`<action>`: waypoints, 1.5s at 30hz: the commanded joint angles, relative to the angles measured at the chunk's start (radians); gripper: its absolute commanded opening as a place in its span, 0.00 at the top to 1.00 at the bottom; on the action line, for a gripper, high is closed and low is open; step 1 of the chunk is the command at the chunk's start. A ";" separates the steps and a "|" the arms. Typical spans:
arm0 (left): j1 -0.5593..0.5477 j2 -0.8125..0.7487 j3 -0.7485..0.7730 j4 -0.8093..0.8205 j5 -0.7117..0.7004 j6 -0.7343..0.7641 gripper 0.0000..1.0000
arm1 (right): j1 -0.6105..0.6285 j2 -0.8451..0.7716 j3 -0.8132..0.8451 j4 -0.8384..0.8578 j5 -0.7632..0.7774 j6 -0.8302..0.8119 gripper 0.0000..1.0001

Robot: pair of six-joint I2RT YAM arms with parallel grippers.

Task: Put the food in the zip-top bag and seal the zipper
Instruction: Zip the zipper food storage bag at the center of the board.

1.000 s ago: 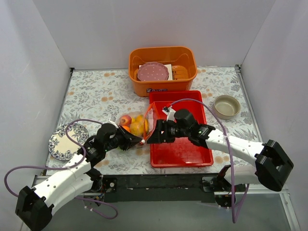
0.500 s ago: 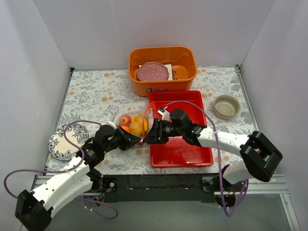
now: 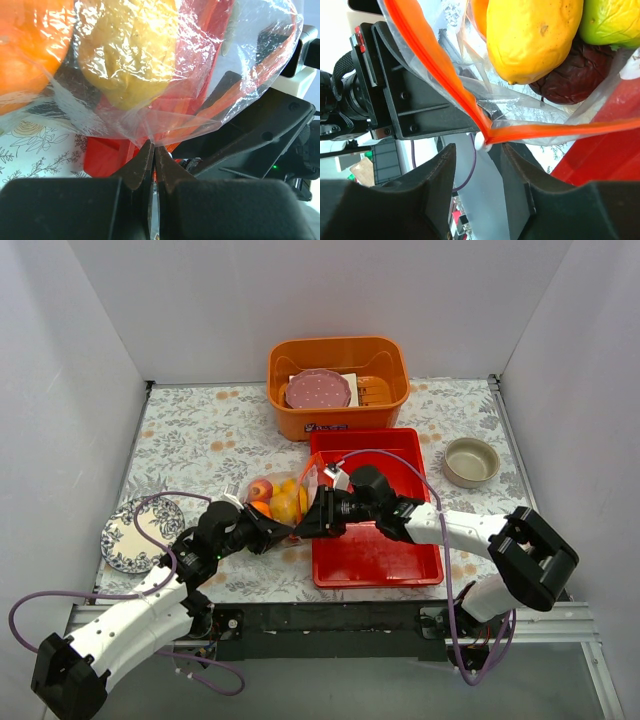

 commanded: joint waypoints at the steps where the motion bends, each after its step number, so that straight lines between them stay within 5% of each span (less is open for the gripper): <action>1: -0.001 -0.010 -0.009 0.017 -0.007 -0.064 1.00 | 0.003 0.011 0.029 0.066 -0.030 0.016 0.55; 4: -0.001 -0.012 -0.007 0.019 -0.010 -0.065 1.00 | 0.001 0.016 0.023 0.072 -0.041 0.016 0.62; 19: -0.001 -0.020 -0.024 0.030 -0.003 -0.081 1.00 | 0.001 0.048 0.026 0.102 -0.050 0.016 0.66; 30: -0.001 -0.036 -0.033 0.019 -0.009 -0.088 1.00 | 0.001 0.042 0.013 0.102 -0.035 0.009 0.90; 32: -0.001 -0.041 -0.032 0.019 -0.010 -0.088 1.00 | 0.000 0.040 0.008 0.109 -0.034 0.012 0.89; 38: -0.001 -0.050 -0.037 0.016 -0.010 -0.091 1.00 | -0.005 0.042 -0.004 0.128 -0.037 0.025 0.65; 45: -0.001 -0.055 -0.035 0.011 -0.010 -0.091 1.00 | -0.008 0.045 0.006 0.119 -0.023 0.021 0.64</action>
